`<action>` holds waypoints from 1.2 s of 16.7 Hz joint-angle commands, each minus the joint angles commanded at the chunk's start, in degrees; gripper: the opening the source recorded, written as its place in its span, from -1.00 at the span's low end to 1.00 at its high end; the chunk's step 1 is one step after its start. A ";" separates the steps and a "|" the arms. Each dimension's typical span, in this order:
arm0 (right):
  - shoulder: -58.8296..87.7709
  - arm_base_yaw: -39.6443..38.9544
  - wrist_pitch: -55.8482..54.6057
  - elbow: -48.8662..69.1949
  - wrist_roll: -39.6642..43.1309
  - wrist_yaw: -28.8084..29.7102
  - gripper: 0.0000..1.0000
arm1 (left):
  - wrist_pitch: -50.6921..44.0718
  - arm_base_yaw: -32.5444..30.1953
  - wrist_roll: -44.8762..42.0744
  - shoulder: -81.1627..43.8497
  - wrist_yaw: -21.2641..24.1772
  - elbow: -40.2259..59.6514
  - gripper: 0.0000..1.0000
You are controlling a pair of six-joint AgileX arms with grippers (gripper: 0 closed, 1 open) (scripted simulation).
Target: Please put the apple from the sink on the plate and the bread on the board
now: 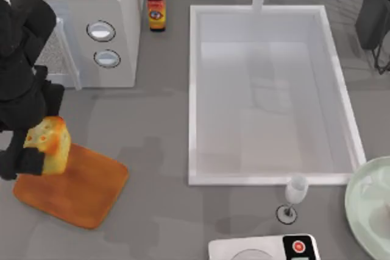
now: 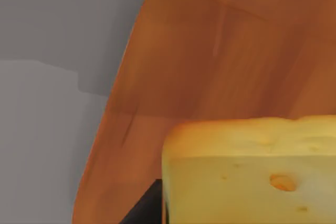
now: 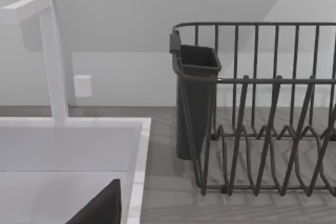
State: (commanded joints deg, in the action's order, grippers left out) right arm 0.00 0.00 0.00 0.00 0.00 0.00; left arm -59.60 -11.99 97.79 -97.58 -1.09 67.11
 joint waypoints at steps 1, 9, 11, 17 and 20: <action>0.00 0.00 0.00 0.00 0.00 0.00 1.00 | 0.00 0.00 0.00 0.00 0.00 0.00 -1.00; 0.00 0.00 0.00 0.00 0.00 0.00 1.00 | 5.29 0.11 -0.10 -1.59 0.02 -2.90 -1.00; 0.00 0.00 0.00 0.00 0.00 0.00 1.00 | 7.63 0.03 -0.05 -2.29 0.02 -4.31 -1.00; 0.00 0.00 0.00 0.00 0.00 0.00 1.00 | 10.29 -0.06 0.00 -3.79 0.01 -6.50 -1.00; 0.00 0.00 0.00 0.00 0.00 0.00 1.00 | 10.29 -0.06 0.00 -3.79 0.01 -6.50 -0.85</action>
State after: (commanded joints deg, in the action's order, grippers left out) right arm 0.00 0.00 0.00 0.00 0.00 0.00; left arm -49.31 -12.05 97.79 -101.37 -1.08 60.61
